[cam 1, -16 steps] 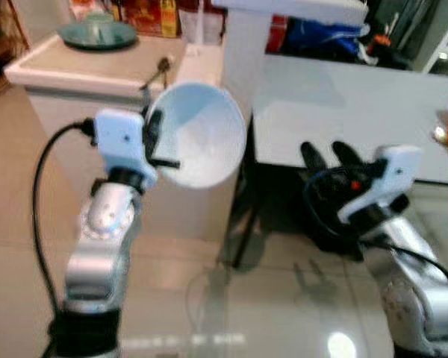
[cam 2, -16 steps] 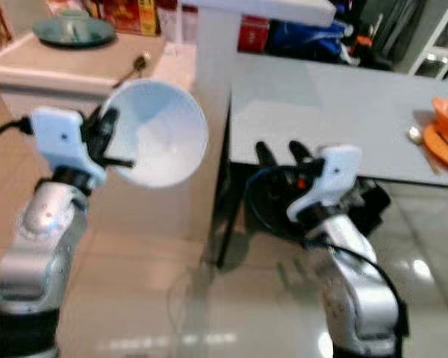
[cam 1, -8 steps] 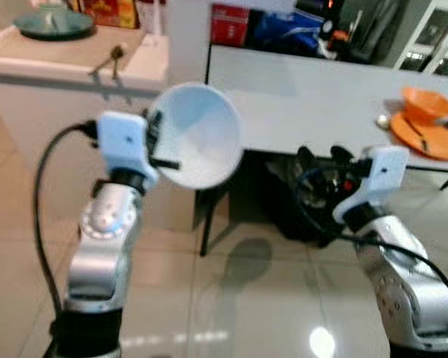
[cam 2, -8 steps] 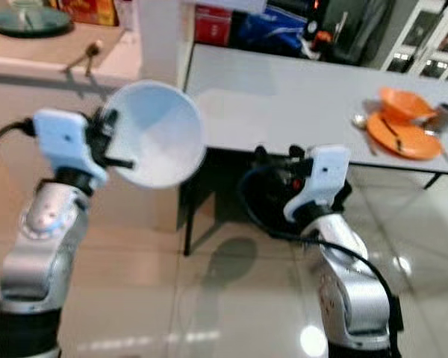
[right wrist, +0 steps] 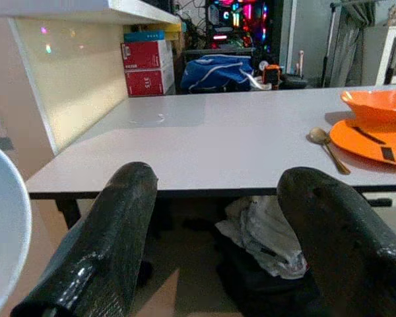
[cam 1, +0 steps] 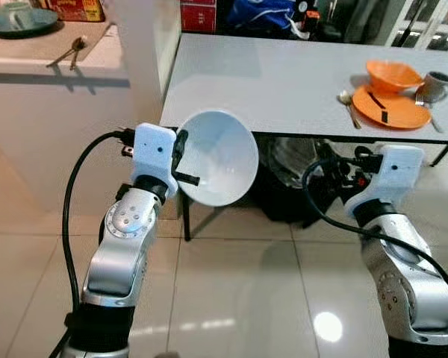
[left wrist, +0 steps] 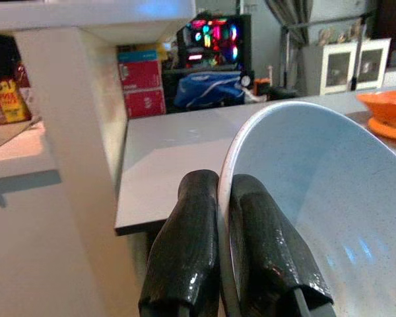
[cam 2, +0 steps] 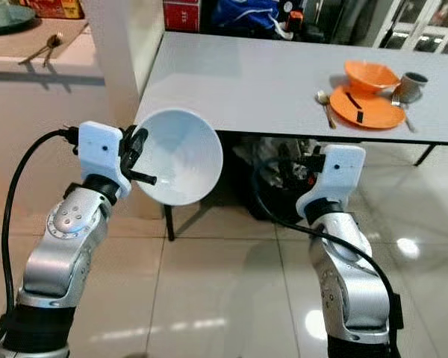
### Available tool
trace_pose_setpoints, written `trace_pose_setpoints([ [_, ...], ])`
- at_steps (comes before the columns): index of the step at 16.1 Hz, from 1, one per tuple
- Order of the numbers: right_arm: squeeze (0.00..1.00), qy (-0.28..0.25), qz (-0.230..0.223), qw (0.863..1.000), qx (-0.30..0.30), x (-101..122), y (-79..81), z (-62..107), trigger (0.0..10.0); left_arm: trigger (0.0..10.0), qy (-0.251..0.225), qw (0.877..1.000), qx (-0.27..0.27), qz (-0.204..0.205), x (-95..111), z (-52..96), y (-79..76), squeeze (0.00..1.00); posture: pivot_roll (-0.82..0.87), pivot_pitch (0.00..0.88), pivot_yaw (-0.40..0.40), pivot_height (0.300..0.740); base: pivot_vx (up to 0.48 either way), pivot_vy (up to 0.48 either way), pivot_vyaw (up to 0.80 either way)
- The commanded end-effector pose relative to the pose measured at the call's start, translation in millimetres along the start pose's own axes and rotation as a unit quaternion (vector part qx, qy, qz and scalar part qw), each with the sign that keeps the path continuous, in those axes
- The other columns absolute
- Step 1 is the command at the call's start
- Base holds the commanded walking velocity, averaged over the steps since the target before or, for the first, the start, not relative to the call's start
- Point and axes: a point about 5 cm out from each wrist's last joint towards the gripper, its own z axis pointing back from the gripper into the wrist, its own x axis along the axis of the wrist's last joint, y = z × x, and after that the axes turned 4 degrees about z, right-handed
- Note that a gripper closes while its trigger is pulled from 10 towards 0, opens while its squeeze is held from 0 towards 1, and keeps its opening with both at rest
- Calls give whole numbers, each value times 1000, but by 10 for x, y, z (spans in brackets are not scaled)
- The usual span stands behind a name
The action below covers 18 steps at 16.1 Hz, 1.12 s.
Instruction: Setting the table
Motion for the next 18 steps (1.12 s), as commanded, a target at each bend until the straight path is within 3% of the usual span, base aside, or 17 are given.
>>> trace_pose_setpoints([
  [1,0,-6,-4,1000,-2,41,23,7,10000,10000,-27,1000,-8,-4,107,-16,-16,0,32,30,-21,740,307,0,0],
  [9,0,-13,13,999,31,96,191,-164,10000,10000,-21,1000,1,6,99,-3,39,0,44,58,-35,740,456,0,-52],
  [18,0,-24,16,999,47,117,233,-153,10000,10000,-22,1000,15,-9,146,-14,118,0,51,67,-38,740,472,0,0],
])
